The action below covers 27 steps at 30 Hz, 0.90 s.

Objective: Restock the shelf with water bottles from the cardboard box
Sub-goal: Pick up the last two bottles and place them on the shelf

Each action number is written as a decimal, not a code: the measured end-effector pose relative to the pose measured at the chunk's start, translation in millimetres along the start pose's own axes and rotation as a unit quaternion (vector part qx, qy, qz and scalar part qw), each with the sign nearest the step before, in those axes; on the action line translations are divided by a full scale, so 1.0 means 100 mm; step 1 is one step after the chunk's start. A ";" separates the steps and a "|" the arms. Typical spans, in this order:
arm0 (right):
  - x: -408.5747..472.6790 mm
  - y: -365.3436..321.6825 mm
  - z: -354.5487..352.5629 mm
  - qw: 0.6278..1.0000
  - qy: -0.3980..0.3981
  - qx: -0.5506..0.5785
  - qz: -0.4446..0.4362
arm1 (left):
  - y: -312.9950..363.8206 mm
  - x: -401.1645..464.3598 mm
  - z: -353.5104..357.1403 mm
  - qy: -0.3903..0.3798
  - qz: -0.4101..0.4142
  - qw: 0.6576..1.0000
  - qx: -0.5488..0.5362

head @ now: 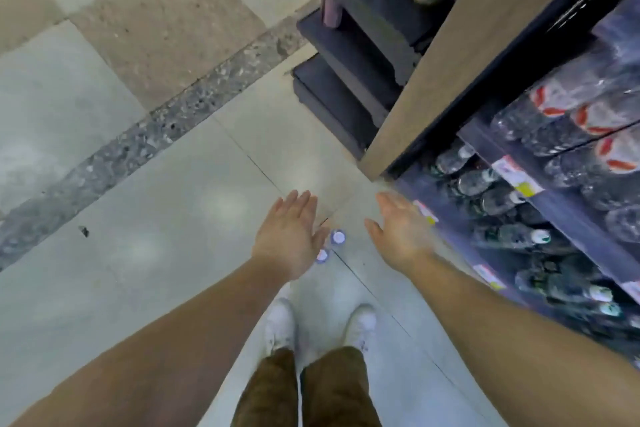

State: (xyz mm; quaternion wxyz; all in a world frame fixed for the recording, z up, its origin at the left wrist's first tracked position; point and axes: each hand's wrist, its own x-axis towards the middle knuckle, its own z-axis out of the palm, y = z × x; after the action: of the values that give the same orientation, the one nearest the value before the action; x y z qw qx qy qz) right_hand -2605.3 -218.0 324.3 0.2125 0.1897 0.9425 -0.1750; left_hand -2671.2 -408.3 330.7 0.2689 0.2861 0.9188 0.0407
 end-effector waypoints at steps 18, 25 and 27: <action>1.62 0.70 3.04 0.984 -0.164 0.066 -0.019 | -0.39 1.37 3.23 -0.134 -0.123 0.974 -0.134; 1.16 0.66 2.29 0.978 -0.168 0.120 0.031 | -0.24 1.17 2.42 -0.112 -0.149 0.974 -0.132; 0.94 0.58 1.82 0.979 -0.159 0.124 0.042 | -0.14 1.03 1.92 -0.107 -0.127 0.979 -0.117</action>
State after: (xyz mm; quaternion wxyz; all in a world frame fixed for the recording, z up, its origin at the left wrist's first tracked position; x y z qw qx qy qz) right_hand -2597.9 -215.8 111.3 0.3412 0.2238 0.8589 -0.3095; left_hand -2650.2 -378.9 115.1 0.4003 0.1359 0.9024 0.0830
